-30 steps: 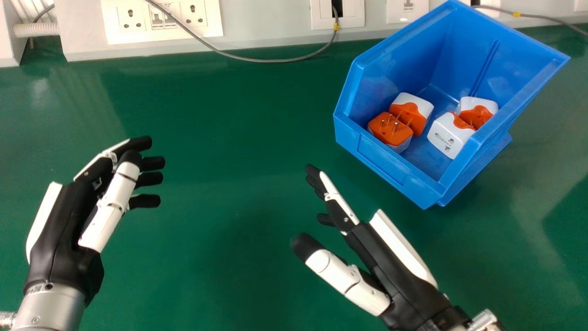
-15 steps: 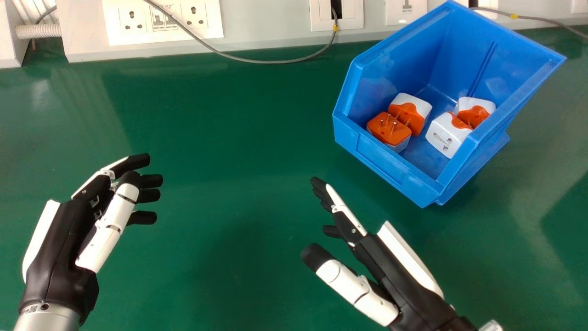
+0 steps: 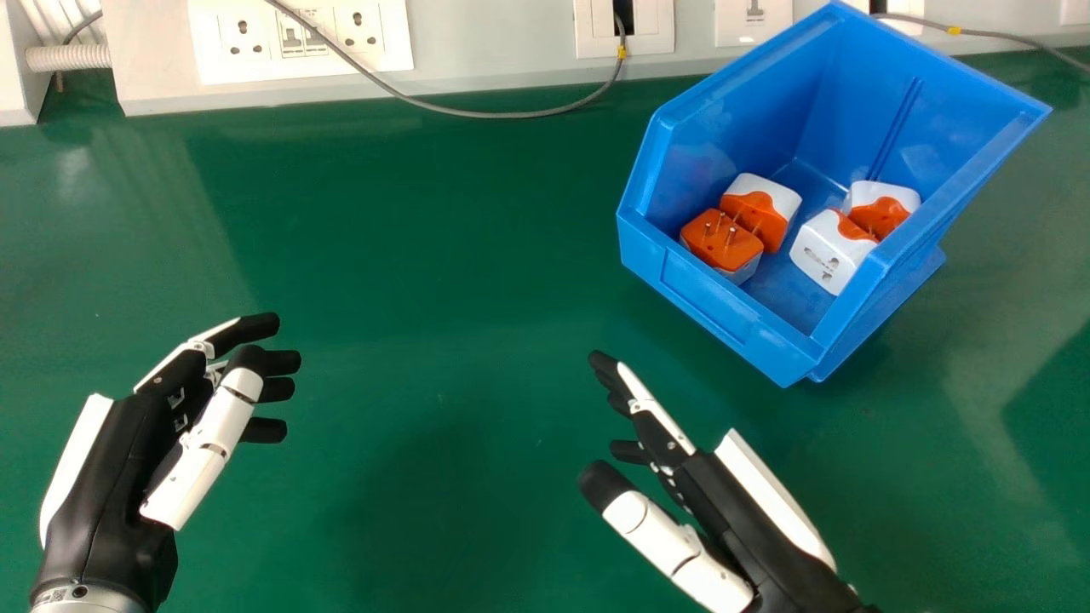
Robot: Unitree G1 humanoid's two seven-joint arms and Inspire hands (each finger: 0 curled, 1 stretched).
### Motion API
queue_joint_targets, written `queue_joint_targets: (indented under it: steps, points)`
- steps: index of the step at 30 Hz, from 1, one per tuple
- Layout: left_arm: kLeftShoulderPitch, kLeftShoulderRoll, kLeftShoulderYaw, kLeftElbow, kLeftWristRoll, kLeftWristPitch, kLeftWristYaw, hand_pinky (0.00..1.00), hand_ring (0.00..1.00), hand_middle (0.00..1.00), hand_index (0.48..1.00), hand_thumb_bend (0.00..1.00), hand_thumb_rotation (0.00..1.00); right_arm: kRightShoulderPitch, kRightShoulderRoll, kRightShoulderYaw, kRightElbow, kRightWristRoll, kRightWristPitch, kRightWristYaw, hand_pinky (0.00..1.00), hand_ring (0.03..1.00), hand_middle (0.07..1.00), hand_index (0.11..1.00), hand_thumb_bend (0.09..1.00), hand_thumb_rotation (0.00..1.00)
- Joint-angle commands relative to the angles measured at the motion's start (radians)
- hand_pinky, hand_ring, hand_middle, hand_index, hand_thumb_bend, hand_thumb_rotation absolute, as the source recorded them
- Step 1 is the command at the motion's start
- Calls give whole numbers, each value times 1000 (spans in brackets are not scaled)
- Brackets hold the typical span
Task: Pick all objects and put in blue box
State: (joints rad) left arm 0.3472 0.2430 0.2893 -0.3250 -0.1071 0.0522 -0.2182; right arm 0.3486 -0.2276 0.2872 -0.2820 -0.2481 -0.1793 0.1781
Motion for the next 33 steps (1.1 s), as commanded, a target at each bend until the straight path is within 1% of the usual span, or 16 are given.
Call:
queue_joint_targets:
  steps: [1,4,6,9,11,14,19,23,28,30,33]
  points:
    - [5,5,-3,-11,7,-34,-2,639,732,736,794,354,677,2,0,-8,-16,-2,-31,-14,882,980,987,967,409,1000]
    - [9,7,-6,-11,8,-40,-3,637,731,735,794,353,677,3,-1,-10,-17,-7,-36,-21,883,979,986,964,410,1000]
    - [13,10,-5,-16,6,-39,-4,637,731,735,794,354,677,4,-1,-11,-24,-7,-37,-23,883,980,986,964,411,1000]
    - [12,14,-2,-16,3,-41,-6,635,731,735,795,358,677,-6,2,-19,-18,14,-39,-20,884,980,985,964,414,1000]
    - [9,18,0,-14,0,-40,-8,635,732,736,796,362,679,-10,11,-28,-9,44,-38,-16,884,980,985,964,425,1000]
    - [3,22,2,-7,-4,-41,-11,635,733,737,796,364,681,-3,41,-36,-15,97,-11,-13,884,980,986,964,436,1000]
    - [-8,23,4,-2,-13,-39,-15,637,734,738,798,371,686,3,71,-42,-42,199,34,15,851,969,985,964,474,1000]
    - [-12,23,4,-11,-19,-34,-16,640,736,740,800,374,691,-2,72,-47,-66,241,66,35,843,973,988,965,487,1000]
    - [-25,24,12,7,-31,-45,-28,643,738,742,802,375,700,-11,73,-51,-99,288,115,58,848,978,990,965,500,1000]
    - [-31,23,17,13,-41,-48,-35,644,739,742,802,377,704,-13,71,-52,-104,297,124,63,853,980,991,965,504,1000]
    - [-37,20,20,14,-57,-52,-43,644,739,742,802,382,712,-20,65,-53,-105,299,131,70,860,982,992,965,509,1000]
